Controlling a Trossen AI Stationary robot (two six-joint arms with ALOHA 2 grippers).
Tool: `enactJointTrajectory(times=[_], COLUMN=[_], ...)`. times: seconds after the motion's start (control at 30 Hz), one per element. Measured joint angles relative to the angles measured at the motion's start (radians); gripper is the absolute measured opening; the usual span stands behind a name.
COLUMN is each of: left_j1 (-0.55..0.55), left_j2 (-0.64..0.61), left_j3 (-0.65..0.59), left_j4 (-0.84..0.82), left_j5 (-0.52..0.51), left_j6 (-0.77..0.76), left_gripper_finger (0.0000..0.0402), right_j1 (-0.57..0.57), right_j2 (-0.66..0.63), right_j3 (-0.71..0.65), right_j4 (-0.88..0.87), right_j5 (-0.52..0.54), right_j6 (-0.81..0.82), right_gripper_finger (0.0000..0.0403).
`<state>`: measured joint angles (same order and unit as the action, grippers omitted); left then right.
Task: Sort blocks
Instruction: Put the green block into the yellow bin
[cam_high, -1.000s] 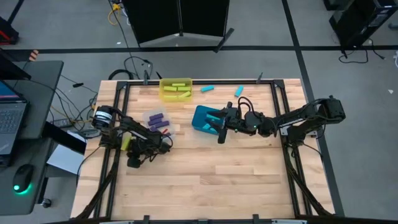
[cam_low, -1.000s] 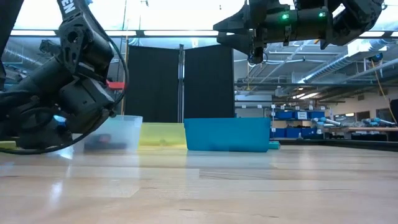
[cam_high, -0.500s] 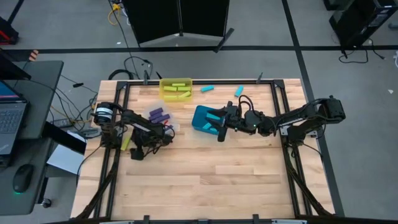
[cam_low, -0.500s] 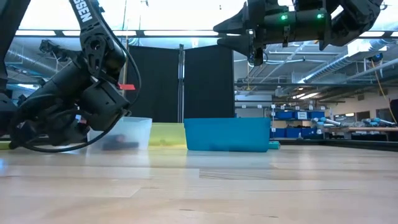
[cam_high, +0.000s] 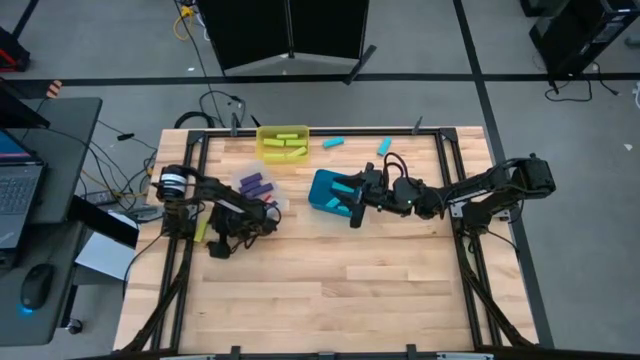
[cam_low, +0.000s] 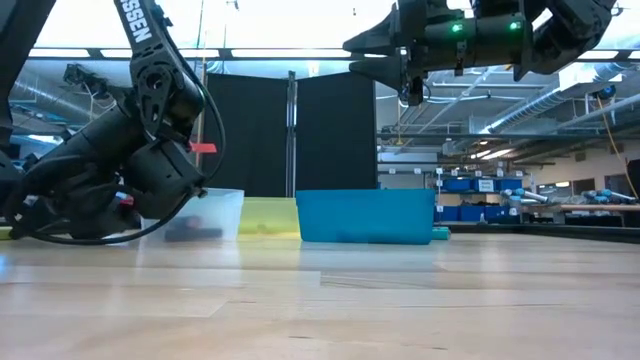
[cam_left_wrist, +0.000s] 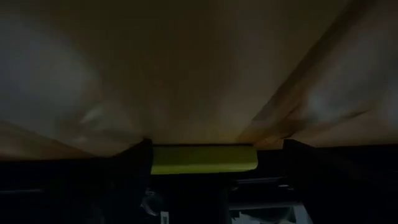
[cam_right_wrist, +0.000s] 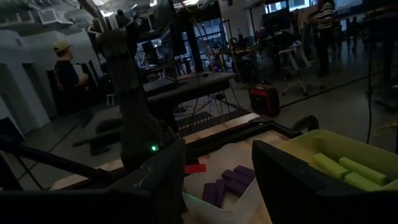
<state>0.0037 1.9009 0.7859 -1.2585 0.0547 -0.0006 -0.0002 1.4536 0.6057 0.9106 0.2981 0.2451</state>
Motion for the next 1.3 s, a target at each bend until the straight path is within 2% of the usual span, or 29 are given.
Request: enactJointTrajectory(times=[0.27, 0.67, 0.97, 1.13, 1.3], left_j1=[-0.004, -0.005, -0.019, -0.019, -0.026], left_j2=[0.005, 0.005, 0.005, 0.005, 0.005], left_j3=[0.002, 0.001, -0.019, -0.014, -0.01], left_j4=[-0.009, -0.024, -0.02, -0.018, -0.027], left_j5=[-0.026, -0.109, -0.028, -0.017, -0.092], left_j6=[-0.008, -0.056, -0.06, -0.056, -0.08], left_gripper_finger=[0.0367, 0.0398, 0.04, 0.04, 0.04], right_j1=[-0.004, 0.005, 0.011, 0.022, 0.024], right_j2=[0.0, 0.0, 0.0, 0.0, 0.0], right_j3=[0.0, 0.0, 0.0, 0.0, 0.0], right_j4=[0.0, 0.0, -0.001, 0.0, 0.0], right_j5=[0.002, 0.006, -0.008, -0.012, -0.014], right_j6=[-0.001, -0.01, -0.013, -0.044, -0.063], right_gripper_finger=[0.0197, 0.0197, 0.0197, 0.0197, 0.0197])
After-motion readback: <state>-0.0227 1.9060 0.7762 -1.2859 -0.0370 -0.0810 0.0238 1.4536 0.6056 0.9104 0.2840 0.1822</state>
